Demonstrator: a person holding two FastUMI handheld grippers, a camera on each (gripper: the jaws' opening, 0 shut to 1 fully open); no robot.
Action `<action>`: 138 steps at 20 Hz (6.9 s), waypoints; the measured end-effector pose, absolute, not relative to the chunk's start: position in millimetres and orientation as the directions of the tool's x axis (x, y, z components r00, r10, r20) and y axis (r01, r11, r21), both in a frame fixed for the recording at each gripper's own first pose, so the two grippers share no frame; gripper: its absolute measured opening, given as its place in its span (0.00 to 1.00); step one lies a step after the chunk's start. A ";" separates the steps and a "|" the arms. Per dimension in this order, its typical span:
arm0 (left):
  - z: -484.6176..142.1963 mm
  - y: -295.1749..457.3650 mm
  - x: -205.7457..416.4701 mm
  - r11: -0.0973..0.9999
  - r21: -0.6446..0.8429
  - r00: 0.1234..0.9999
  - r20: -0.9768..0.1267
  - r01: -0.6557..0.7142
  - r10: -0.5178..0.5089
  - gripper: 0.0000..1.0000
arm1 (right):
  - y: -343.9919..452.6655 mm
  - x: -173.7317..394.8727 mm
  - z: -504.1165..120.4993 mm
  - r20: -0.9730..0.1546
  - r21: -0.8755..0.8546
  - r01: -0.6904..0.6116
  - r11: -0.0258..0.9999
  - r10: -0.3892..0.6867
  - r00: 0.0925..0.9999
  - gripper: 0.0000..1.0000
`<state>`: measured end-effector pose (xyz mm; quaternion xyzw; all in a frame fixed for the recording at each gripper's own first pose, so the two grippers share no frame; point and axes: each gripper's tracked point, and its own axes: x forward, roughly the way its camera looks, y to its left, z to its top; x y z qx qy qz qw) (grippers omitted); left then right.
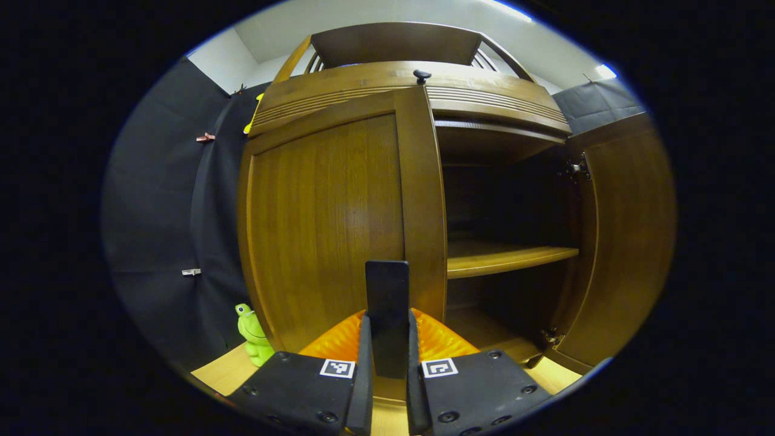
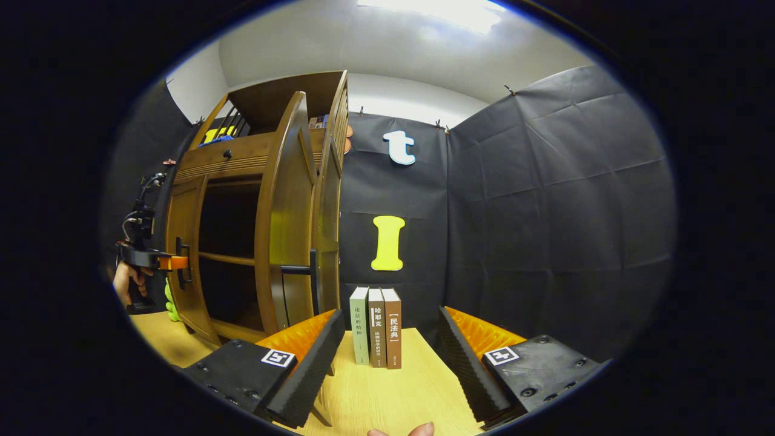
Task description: Open the right door of the double-door shoe cabinet with the right hand, and open the left door with the left hand.
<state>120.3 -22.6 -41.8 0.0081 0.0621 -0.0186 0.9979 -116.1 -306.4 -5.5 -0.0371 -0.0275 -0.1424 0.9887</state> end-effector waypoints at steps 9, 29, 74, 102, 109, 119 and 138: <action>-35.4 24.6 52.6 1.000 -0.005 0.994 -0.100 0.031 -0.031 0.25 | -306.8 -116.7 -10.7 0.048 -0.037 0.314 0.949 -0.312 0.949 0.98; -32.6 150.2 -28.5 0.992 -0.025 0.987 -0.107 -0.120 0.117 0.12 | -286.6 -114.6 -16.3 0.042 -0.066 0.328 0.942 -0.326 0.945 0.97; 24.9 17.3 -76.1 0.999 -0.032 0.999 0.009 0.034 -0.033 0.94 | -131.1 -117.1 47.2 0.111 -0.011 0.044 0.999 -0.042 0.993 0.97; 9.2 -27.0 -61.0 0.999 0.003 0.999 -0.008 0.037 -0.037 0.94 | -62.4 -66.5 14.8 0.064 -0.023 -0.076 0.997 0.078 0.995 0.99; 6.6 -29.2 -60.3 0.999 0.002 0.999 -0.007 0.044 -0.044 0.93 | -70.4 -67.3 17.0 0.068 -0.031 -0.052 0.998 0.054 0.996 0.97; 6.0 -22.0 -60.7 0.999 0.000 0.999 -0.005 0.040 -0.040 0.94 | -67.7 -68.5 16.4 0.069 -0.032 -0.051 0.998 0.053 0.996 1.00; 7.0 -21.5 -63.3 0.999 -0.005 0.999 0.000 0.044 -0.044 0.94 | -69.0 -68.6 16.3 0.067 -0.034 -0.047 0.998 0.049 0.997 1.00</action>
